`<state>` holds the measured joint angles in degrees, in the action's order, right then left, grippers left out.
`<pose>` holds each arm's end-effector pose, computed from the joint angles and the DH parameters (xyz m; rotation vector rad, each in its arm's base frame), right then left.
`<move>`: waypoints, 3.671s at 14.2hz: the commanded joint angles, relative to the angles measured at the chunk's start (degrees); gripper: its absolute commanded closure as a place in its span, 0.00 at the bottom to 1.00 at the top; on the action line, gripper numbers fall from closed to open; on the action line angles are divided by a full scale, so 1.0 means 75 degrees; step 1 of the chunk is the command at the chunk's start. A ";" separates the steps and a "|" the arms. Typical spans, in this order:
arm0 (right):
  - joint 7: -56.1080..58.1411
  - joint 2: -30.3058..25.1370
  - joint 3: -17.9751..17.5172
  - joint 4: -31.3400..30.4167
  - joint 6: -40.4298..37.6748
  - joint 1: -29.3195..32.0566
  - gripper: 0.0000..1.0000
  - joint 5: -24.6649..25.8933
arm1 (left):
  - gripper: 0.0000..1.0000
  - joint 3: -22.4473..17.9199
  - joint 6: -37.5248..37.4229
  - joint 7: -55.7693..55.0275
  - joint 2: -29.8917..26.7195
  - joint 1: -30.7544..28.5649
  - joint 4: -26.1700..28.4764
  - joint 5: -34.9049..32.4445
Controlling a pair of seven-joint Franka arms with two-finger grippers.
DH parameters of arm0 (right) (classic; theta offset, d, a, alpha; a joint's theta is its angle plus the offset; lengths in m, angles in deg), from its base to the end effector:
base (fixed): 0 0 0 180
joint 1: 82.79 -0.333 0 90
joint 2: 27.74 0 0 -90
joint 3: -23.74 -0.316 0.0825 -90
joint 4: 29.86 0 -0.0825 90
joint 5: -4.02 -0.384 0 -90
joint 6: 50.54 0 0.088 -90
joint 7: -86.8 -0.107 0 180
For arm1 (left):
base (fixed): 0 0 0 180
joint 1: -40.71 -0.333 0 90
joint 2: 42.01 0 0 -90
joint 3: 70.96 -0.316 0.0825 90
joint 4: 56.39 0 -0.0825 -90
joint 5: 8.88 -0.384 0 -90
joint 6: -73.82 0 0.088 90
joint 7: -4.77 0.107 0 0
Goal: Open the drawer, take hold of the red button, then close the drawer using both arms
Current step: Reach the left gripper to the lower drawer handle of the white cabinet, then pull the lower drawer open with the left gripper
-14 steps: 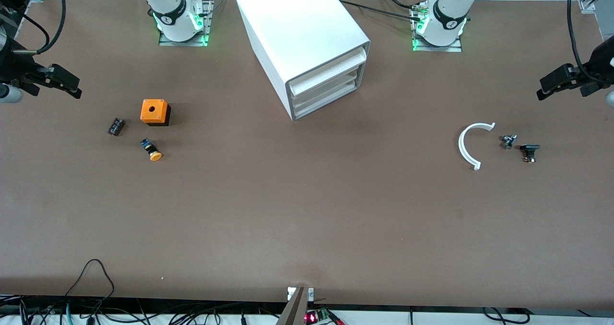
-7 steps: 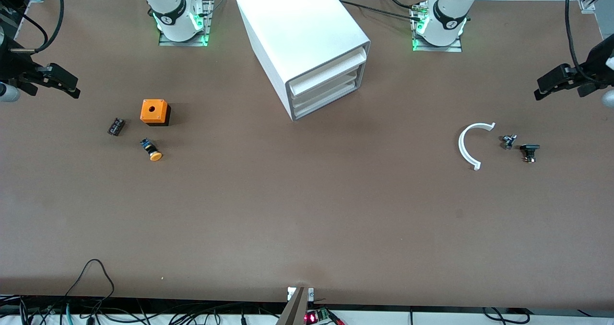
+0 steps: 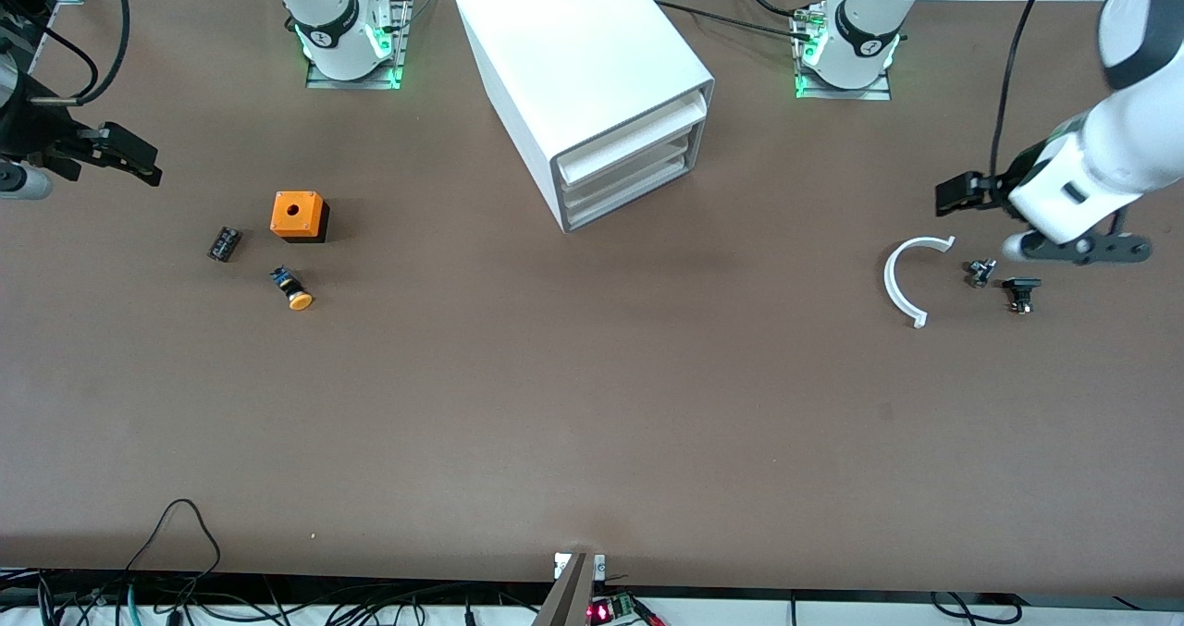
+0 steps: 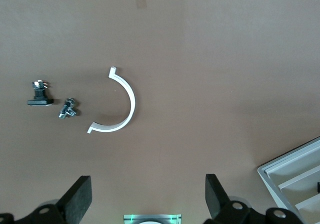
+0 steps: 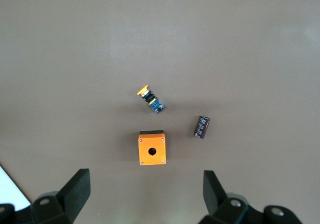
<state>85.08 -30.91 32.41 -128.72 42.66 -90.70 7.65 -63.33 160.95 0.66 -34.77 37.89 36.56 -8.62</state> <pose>0.5385 -0.0156 0.5862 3.0851 -0.0585 -0.0673 0.5738 -0.0449 0.5258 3.1176 -0.0199 -0.3566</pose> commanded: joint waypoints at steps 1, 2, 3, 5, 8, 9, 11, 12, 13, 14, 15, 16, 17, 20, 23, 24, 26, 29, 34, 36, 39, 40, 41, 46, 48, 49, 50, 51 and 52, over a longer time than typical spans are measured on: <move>0.0089 0.0152 0.0017 0.0127 -0.0133 -0.0035 0.00 0.0008 | 0.00 -0.0009 -0.0005 0.0208 0.0416 -0.0046 0.0238 0.0386; 0.0078 0.0164 0.0017 0.0127 -0.0133 -0.0035 0.00 0.0008 | 0.00 -0.0009 0.0007 0.0267 0.0545 -0.0046 0.0320 0.0770; 0.0066 0.0164 0.0017 0.0116 -0.0133 -0.0046 0.00 0.0008 | 0.00 -0.0009 0.0019 0.0290 0.0686 -0.0046 0.0472 0.1331; 0.0007 0.0315 0.0005 0.0127 -0.0087 -0.0059 0.00 -0.0050 | 0.00 -0.0009 0.0135 0.0396 0.1014 -0.0046 0.0940 0.2595; 0.0043 0.0538 0.0005 0.0162 0.0019 -0.0058 0.00 -0.0295 | 0.00 0.0026 0.1199 0.0780 0.1249 -0.0046 0.2192 0.4494; 0.0043 0.0643 0.0005 0.0162 0.0030 -0.0058 0.00 -0.0436 | 0.00 0.0038 0.1423 0.1282 0.1389 -0.0034 0.2544 0.5197; 0.0066 0.0912 0.0005 0.0162 0.0089 -0.0047 0.00 -0.0741 | 0.00 0.0107 0.1554 0.2545 0.1600 0.0024 0.3154 0.6591; 0.0078 0.1134 0.0005 0.0162 0.0205 -0.0058 0.00 -0.0742 | 0.00 0.0247 0.1589 0.3167 0.1717 0.0036 0.3296 0.7028; 0.0066 0.1287 -0.0018 0.0162 0.0346 -0.0093 0.00 -0.0754 | 0.00 0.0388 0.1612 0.3788 0.1823 0.0071 0.3425 0.7229; 0.0066 0.1393 -0.0053 0.0162 0.0463 -0.0105 0.00 -0.0765 | 0.00 0.0540 0.1740 0.4374 0.1917 0.0187 0.3531 0.7417; 0.0066 0.1522 -0.0076 0.0162 0.0580 -0.0128 0.00 -0.0777 | 0.00 0.0669 0.1892 0.4914 0.2011 0.0247 0.3753 0.7720; 0.0054 0.1628 -0.0100 0.0162 0.0697 -0.0233 0.00 -0.0777 | 0.00 0.0787 0.2033 0.5465 0.2116 0.0305 0.4010 0.8222; 0.0054 0.1722 -0.0112 0.0162 0.0745 -0.0280 0.00 -0.0777 | 0.00 0.0869 0.2092 0.6062 0.2233 0.0387 0.4245 0.8657; 0.0054 0.1804 -0.0112 0.0151 0.0745 -0.0363 0.00 -0.0789 | 0.05 0.0917 0.2093 0.6899 0.2445 0.0727 0.4457 0.8930; 0.0054 0.1816 -0.0112 0.0151 0.0745 -0.0351 0.00 -0.0789 | 0.14 0.1244 0.2163 0.6865 0.2468 0.0810 0.4528 0.8942; 0.0054 0.1805 -0.0112 0.0151 0.0745 -0.0363 0.00 -0.0789 | 0.17 0.1361 0.2256 0.6853 0.2469 0.0810 0.4586 0.8942; 0.0054 0.1805 -0.0112 0.0151 0.0745 -0.0363 0.00 -0.0789 | 0.24 0.1537 0.2420 0.6841 0.2469 0.0810 0.4610 0.8942; 0.0066 0.1805 -0.0112 0.0162 0.0745 -0.0351 0.00 -0.0789 | 0.36 0.1689 0.2562 0.6841 0.2480 0.0903 0.4657 0.8942; 0.0207 0.1805 -0.0112 0.0162 0.0734 -0.0363 0.00 -0.1093 | 0.84 0.1854 0.2562 0.6783 0.2469 0.0915 0.4739 0.8954; 0.0195 0.1805 -0.0112 0.0162 0.0745 -0.0363 0.00 -0.1093 | 1.00 0.1866 0.2562 0.6783 0.2457 0.0904 0.4786 0.8942; 0.0207 0.1805 -0.0112 0.0162 0.0745 -0.0351 0.00 -0.1093 | 1.00 0.1866 0.2550 0.6690 0.2410 0.0892 0.4763 0.8942; 0.0207 0.1805 -0.0112 0.0162 0.0745 -0.0351 0.00 -0.1093 | 1.00 0.1854 0.2550 0.6654 0.2364 0.0834 0.4739 0.8942; 0.0207 0.1805 -0.0112 0.0174 0.0745 -0.0363 0.00 -0.1093 | 1.00 0.1796 0.2562 0.6631 0.2328 0.0787 0.4704 0.8919; 0.0207 0.1898 -0.0124 0.0396 0.0757 -0.0492 0.00 -0.1093 | 1.00 0.0953 0.2702 0.6666 0.2281 0.0482 0.4167 0.8802; 0.0207 0.2085 -0.0124 0.0711 0.0757 -0.0608 0.00 -0.1105 | 1.00 0.0788 0.3308 0.6654 0.2246 0.0353 0.3990 0.8825; 0.0218 0.2202 -0.0124 0.0922 0.0757 -0.0714 0.00 -0.1105 | 1.00 0.0776 0.3637 0.6665 0.2246 0.0248 0.3815 0.8813; 0.0218 0.2331 -0.0135 0.1156 0.0746 -0.0889 0.00 -0.1105 | 1.00 0.0776 0.3826 0.6666 0.2234 0.0178 0.3709 0.8813; 0.0242 0.2436 -0.0170 0.1356 0.0757 -0.1064 0.00 -0.1105 | 1.00 0.0764 0.3851 0.6666 0.2234 0.0130 0.3627 0.8813; 0.0265 0.2542 -0.0252 0.1543 0.0757 -0.1205 0.00 -0.1105 | 0.47 0.0776 0.3851 0.6642 0.2176 0.0060 0.3626 0.8825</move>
<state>85.89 -14.84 30.88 -122.02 48.99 -97.39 0.22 -57.56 186.92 52.84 -18.17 38.89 64.65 57.43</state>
